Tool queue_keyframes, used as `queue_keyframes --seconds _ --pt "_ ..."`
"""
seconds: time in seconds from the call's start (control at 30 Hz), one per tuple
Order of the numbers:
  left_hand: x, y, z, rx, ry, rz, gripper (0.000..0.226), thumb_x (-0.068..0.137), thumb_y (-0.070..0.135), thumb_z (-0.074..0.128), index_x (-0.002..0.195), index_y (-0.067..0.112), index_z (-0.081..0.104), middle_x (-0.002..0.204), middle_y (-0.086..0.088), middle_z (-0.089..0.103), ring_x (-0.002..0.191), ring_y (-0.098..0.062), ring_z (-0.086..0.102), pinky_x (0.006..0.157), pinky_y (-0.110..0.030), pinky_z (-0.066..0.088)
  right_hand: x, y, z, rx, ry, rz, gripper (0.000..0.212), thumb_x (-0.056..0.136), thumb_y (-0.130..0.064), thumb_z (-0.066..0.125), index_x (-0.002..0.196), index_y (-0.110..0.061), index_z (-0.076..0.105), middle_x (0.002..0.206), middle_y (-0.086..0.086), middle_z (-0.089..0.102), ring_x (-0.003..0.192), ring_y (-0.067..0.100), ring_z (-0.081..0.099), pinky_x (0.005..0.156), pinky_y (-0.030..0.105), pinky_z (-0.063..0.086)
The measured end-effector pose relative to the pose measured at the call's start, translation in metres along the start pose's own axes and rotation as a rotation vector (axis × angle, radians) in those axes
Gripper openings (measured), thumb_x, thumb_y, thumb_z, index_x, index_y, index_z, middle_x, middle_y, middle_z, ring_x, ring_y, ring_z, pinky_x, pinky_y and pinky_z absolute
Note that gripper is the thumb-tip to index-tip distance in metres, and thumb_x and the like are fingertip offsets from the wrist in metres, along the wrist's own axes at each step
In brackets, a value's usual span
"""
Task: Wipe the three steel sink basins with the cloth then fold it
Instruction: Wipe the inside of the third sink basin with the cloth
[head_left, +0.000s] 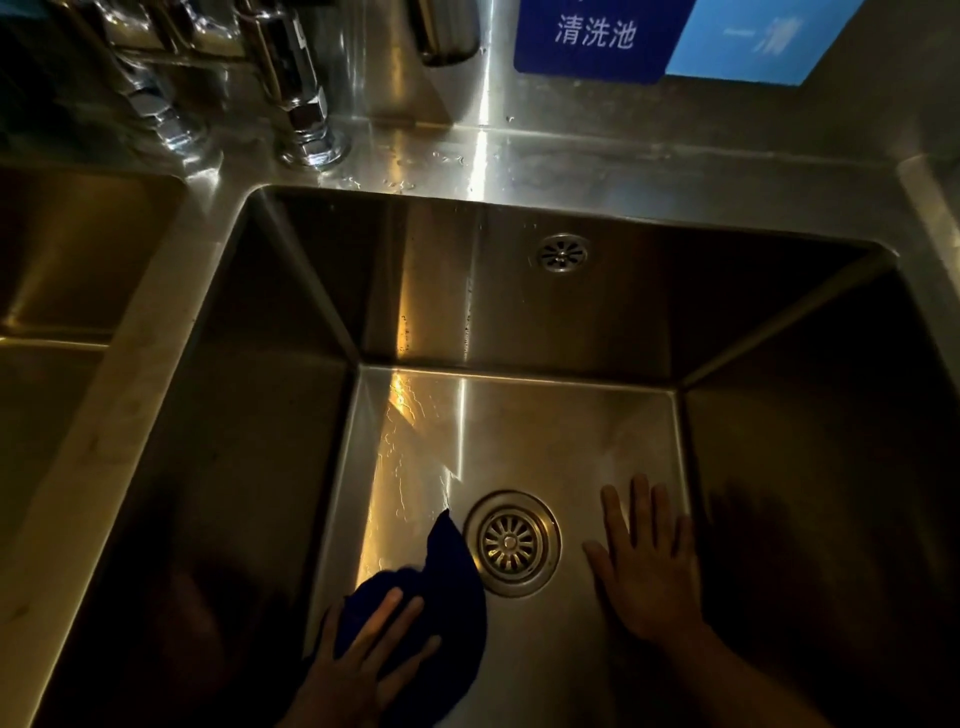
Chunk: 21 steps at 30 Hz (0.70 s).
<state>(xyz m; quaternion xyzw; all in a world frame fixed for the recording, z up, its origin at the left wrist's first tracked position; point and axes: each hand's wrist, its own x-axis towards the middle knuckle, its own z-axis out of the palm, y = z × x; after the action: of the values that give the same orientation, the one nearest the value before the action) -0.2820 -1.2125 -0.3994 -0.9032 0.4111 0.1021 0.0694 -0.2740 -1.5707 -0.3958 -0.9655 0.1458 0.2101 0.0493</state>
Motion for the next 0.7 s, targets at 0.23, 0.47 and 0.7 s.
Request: queue_keyframes --seconds 0.23,0.47,0.7 --pt "0.042 -0.038 -0.014 -0.073 -0.215 0.036 0.075 0.078 0.075 0.035 0.140 0.033 0.040 0.148 -0.007 0.040 0.137 -0.027 0.028 0.099 -0.063 0.031 -0.002 -0.001 0.005 -0.021 0.094 0.015 0.071 0.091 -0.064 0.007 0.152 -0.028 0.018 0.161 0.011 0.002 0.148 0.032 -0.001 0.115 0.060 0.012" --pt "0.168 -0.101 -0.037 -0.173 -0.193 -0.350 0.079 0.076 0.076 -0.012 0.145 0.039 -0.012 0.154 -0.001 -0.027 0.144 -0.027 -0.024 0.112 -0.060 0.000 -0.002 0.000 0.009 -0.037 0.161 -0.003 0.069 0.091 -0.060 0.021 0.150 -0.026 0.023 0.160 0.014 0.010 0.147 0.034 0.006 0.115 0.060 0.013" --pt "0.196 -0.118 -0.044 -0.168 -0.170 -0.443 0.063 0.094 0.060 0.016 0.150 0.034 0.003 0.161 -0.002 -0.007 0.145 -0.025 -0.019 0.115 -0.057 -0.007 -0.001 0.003 0.014 -0.056 0.177 -0.003 0.068 0.091 -0.059 0.024 0.151 -0.026 0.024 0.160 0.014 0.013 0.147 0.034 0.007 0.114 0.060 0.014"
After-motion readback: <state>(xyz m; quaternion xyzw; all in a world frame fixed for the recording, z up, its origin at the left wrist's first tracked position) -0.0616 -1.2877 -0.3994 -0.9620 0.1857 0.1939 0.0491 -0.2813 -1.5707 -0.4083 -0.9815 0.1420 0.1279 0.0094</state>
